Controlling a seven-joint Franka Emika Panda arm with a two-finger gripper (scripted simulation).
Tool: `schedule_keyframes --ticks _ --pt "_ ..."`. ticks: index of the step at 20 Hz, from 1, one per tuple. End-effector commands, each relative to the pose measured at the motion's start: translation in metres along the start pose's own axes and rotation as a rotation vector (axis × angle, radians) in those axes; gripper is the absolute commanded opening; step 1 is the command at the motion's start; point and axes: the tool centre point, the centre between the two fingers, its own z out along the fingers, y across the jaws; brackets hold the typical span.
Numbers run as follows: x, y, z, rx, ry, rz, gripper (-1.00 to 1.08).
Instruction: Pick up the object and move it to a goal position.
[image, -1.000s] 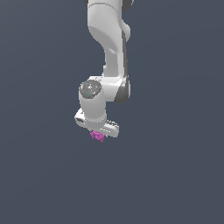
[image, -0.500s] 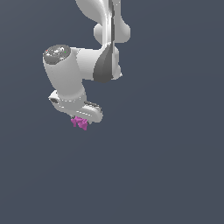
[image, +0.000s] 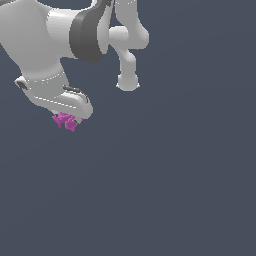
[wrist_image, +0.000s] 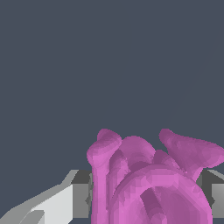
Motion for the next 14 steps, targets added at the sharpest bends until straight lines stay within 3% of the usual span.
schedule_keyframes --ticks 1,14 --pt "0.002 0.012 -0.017 0.000 -0.002 -0.001 -1.00" --pt "0.010 0.034 -0.049 -0.001 -0.002 -0.002 -1.00"
